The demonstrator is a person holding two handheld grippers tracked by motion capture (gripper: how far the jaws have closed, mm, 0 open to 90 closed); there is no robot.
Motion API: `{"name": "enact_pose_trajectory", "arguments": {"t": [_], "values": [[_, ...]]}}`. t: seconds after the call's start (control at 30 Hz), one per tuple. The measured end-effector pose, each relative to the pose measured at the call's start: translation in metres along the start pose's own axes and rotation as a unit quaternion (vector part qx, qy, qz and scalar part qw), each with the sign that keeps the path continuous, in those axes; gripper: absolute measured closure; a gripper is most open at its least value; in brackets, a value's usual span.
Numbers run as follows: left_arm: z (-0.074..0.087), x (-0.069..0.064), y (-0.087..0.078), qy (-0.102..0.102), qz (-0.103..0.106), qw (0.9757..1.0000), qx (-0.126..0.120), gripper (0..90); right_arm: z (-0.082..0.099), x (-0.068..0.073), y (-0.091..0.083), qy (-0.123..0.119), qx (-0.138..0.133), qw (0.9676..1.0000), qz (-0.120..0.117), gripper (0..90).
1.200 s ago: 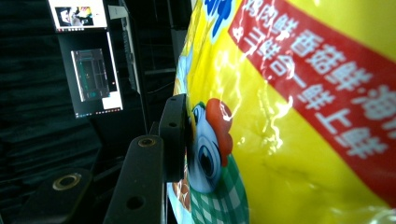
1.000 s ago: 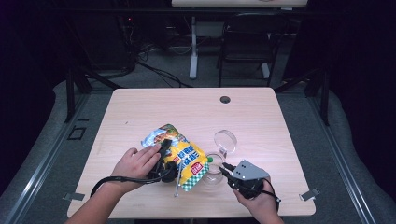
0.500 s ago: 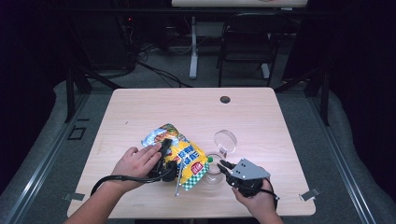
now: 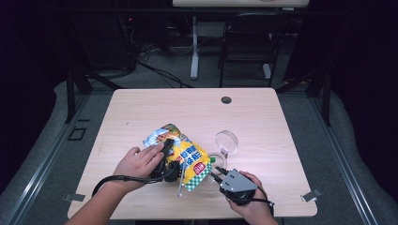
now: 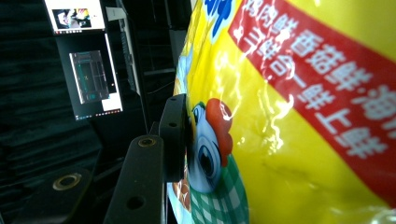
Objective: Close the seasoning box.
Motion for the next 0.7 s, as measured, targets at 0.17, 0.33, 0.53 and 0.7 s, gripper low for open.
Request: {"name": "enact_pose_trajectory", "arguments": {"t": [0.17, 0.33, 0.53, 0.7], "values": [[-0.0022, -0.0008, -0.0010, 0.002, 0.000, 1.0000, -0.001, 66.0, -0.0014, 0.0018, 0.0047, -0.007, 0.003, 0.9999, 0.010, 72.2], [-0.0047, -0.0023, -0.0013, 0.002, 0.002, 1.0000, -0.004, 66.0, -0.0021, 0.0006, 0.0073, -0.003, 0.003, 0.9998, 0.018, 73.0], [-0.0068, -0.0021, -0.0010, 0.011, 0.001, 0.9999, -0.004, 66.0, -0.0020, 0.0003, 0.0092, -0.007, 0.006, 0.9997, 0.021, 76.3], [-0.0069, -0.0014, -0.0010, 0.015, 0.002, 0.9999, -0.001, 66.0, -0.0024, 0.0010, 0.0101, -0.008, 0.006, 0.9997, 0.022, 77.1]]}}
Point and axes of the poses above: each handheld gripper's, and its own axes: y roughly forward along the jaws, z roughly out of its underside, x roughly to its left, the point moved 6 cm from there along y, roughly forward along the jaws, and after that the axes turned 10 degrees about -y, right-handed, at the moved point
